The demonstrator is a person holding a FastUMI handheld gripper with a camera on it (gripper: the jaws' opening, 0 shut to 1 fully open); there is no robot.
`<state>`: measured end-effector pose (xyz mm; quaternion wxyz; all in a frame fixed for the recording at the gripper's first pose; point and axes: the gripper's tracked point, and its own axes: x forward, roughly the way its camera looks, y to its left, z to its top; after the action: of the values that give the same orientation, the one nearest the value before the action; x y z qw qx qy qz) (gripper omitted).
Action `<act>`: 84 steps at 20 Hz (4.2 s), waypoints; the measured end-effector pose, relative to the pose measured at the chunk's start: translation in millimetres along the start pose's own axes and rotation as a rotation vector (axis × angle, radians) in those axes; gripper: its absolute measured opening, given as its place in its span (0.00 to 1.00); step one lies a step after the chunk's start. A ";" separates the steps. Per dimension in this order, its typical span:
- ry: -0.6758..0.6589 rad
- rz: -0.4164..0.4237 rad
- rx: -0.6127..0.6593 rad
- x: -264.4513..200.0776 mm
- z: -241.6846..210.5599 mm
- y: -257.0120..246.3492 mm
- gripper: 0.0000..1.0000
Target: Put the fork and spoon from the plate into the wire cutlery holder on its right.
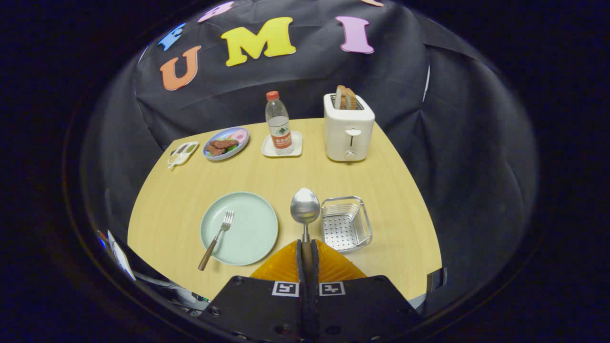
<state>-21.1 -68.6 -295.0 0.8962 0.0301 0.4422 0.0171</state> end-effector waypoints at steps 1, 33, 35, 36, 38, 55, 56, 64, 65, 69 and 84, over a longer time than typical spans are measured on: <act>0.010 -0.006 0.008 -0.5 -1.2 -7.2 0.01; 0.232 -0.035 0.139 32.2 25.6 -27.1 0.19; 0.228 -0.028 0.152 33.6 21.8 -18.7 0.27; 0.213 -0.016 0.157 32.9 22.2 -13.1 0.29; 0.154 -0.013 0.150 33.7 27.9 -4.3 0.47; 0.114 0.050 0.015 59.2 -13.9 148.2 0.96; 0.124 0.051 0.017 62.1 -19.5 156.5 0.96; 0.106 0.055 0.080 79.5 -47.7 204.4 0.92; 0.102 0.049 0.085 83.3 -53.6 210.1 0.91; 0.086 -0.004 0.082 98.2 -73.4 220.1 0.85; 0.151 -0.009 0.073 129.0 -90.0 230.0 0.37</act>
<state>-15.0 171.7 -435.9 0.8587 0.0595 0.5090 -0.0011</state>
